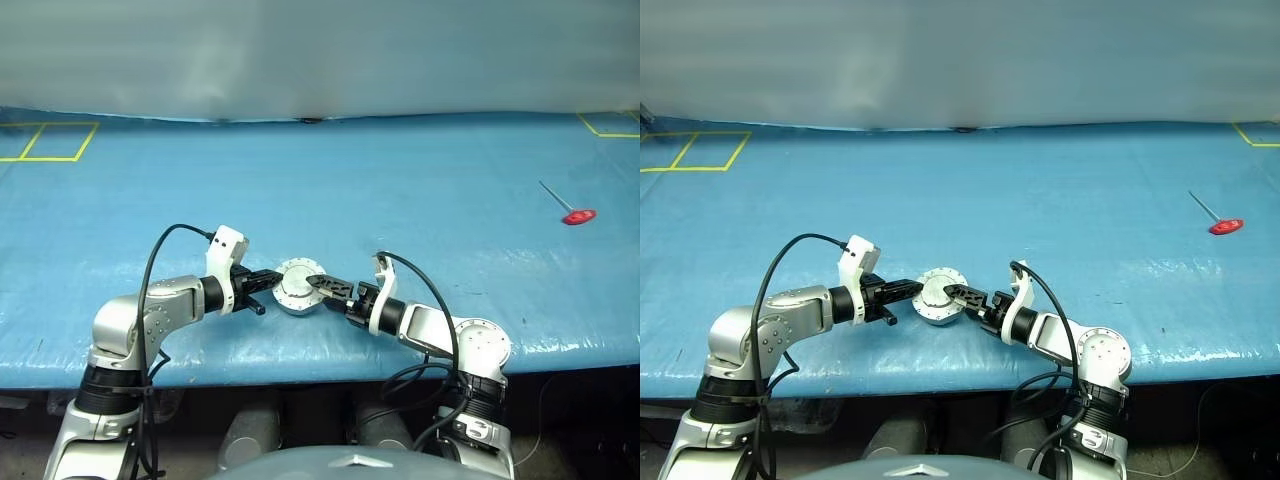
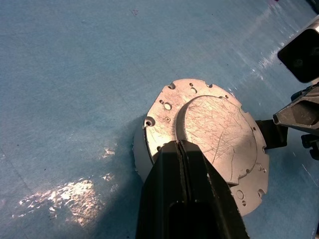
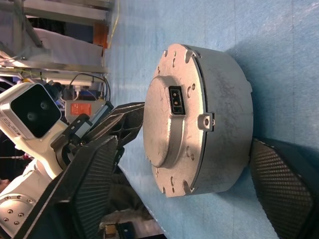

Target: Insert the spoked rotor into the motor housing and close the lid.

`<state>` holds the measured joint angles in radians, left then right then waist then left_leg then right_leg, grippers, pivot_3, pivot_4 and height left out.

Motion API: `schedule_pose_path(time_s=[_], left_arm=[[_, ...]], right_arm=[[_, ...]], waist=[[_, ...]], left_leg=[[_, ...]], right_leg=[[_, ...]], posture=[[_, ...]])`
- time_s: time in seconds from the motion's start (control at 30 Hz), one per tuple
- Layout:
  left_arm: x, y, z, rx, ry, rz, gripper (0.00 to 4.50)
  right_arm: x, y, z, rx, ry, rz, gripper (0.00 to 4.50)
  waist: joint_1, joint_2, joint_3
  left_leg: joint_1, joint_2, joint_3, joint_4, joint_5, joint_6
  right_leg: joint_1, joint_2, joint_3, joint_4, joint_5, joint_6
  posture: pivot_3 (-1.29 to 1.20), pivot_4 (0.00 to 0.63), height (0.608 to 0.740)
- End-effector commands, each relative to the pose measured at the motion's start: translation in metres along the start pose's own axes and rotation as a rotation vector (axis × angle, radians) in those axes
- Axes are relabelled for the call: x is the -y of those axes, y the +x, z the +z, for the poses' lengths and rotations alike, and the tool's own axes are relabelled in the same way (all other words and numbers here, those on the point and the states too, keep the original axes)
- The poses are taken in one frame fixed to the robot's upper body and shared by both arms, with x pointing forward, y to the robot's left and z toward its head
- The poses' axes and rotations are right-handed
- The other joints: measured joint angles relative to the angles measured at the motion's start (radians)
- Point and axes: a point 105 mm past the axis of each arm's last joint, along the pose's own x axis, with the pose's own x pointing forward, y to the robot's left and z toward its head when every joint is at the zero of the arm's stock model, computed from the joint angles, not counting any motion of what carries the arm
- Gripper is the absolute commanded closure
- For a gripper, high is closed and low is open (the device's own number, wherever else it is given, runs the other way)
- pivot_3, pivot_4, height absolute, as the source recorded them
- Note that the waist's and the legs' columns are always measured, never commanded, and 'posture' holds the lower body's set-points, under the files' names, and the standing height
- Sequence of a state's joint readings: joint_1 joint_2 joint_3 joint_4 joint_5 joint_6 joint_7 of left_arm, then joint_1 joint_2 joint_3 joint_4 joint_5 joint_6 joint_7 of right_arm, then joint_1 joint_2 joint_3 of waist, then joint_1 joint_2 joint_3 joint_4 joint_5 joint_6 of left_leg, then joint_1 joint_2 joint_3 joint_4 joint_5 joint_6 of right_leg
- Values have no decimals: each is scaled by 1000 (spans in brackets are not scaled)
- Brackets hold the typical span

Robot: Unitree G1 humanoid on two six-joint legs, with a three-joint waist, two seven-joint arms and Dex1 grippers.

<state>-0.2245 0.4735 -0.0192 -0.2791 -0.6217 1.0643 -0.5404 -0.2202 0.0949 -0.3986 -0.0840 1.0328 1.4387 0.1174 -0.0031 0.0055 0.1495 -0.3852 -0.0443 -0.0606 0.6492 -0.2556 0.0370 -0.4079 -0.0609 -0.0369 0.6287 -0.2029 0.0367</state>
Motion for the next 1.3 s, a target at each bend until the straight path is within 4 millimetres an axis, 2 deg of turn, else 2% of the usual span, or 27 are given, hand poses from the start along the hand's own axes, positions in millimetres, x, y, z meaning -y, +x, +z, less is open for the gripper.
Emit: schedule_pose_path(time_s=[0.03,0.17,0.27,0.7,0.97,1.13,1.3], left_arm=[[9,9,-23,-93,-29,-39,4500],[9,10,-23,-94,-27,-41,4500],[9,10,-23,-95,-26,-41,4500],[9,9,-25,-99,-27,-39,4500],[10,7,-24,-83,-31,-37,4500],[10,-2,-3,73,-69,-18,4500],[7,-22,20,280,-123,37,4500]], right_arm=[[-21,14,-13,-11,38,121,1208],[-22,12,-13,-8,40,127,2504],[-20,10,-15,-18,38,119,3290],[-20,8,-33,-114,18,129,3297],[-18,9,-33,-106,24,123,3297],[-18,7,-29,-69,36,127,3297],[-17,5,-26,-39,53,132,3297]], waist=[[0,0,0],[-1,0,0],[0,0,0],[-8,0,0],[-10,0,0],[-10,0,0],[-11,-1,1]], left_leg=[[0,0,0,0,0,0],[0,0,1,0,0,0],[0,0,1,0,0,0],[0,0,2,-1,-1,2],[0,1,3,-1,-1,2],[0,1,3,-1,-1,2],[-5,2,4,-1,-1,2]], right_leg=[[0,0,0,0,0,0],[0,0,1,0,0,0],[0,0,1,0,0,0],[-1,0,1,0,0,0],[-1,0,2,0,0,0],[-1,0,4,0,0,0],[-6,-1,7,0,0,0]], posture=[[0,150,740],[0,150,740],[0,150,740],[0,150,740],[0,150,740],[0,150,740],[0,150,740]])
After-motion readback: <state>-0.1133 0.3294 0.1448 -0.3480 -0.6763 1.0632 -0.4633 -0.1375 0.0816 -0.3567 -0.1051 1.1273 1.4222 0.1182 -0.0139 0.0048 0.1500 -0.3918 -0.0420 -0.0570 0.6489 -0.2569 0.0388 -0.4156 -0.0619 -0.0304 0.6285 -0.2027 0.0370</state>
